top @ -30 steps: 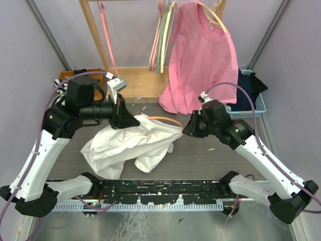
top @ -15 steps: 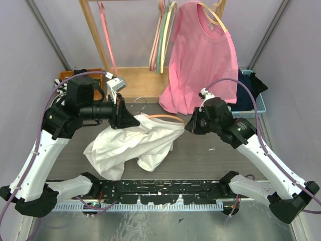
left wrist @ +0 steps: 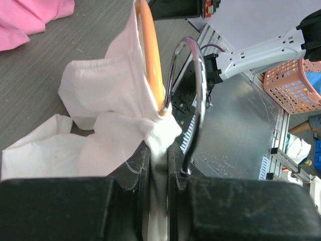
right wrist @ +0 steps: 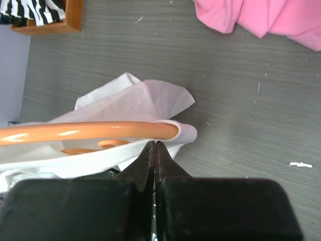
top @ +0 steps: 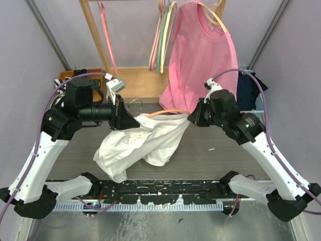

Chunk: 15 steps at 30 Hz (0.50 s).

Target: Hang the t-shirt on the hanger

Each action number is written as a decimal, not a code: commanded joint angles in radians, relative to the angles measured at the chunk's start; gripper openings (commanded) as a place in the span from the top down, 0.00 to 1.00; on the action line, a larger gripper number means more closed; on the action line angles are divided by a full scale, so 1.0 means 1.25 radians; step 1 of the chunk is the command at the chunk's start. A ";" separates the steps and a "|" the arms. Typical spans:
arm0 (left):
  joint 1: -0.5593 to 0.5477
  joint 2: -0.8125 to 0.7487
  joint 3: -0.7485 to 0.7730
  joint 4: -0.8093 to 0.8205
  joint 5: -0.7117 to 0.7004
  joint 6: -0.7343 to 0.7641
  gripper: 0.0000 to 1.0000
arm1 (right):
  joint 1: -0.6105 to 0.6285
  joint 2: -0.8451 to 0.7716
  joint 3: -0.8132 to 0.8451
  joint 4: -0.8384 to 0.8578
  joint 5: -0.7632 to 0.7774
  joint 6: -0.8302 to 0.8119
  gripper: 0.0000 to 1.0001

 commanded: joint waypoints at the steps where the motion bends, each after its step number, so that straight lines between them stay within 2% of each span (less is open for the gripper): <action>1: -0.002 0.006 -0.026 0.056 0.043 -0.020 1.00 | 0.007 0.032 0.097 0.115 -0.075 -0.001 0.99; 15: -0.002 0.014 -0.045 0.071 0.049 -0.027 1.00 | 0.025 0.094 0.184 0.148 -0.134 -0.012 0.99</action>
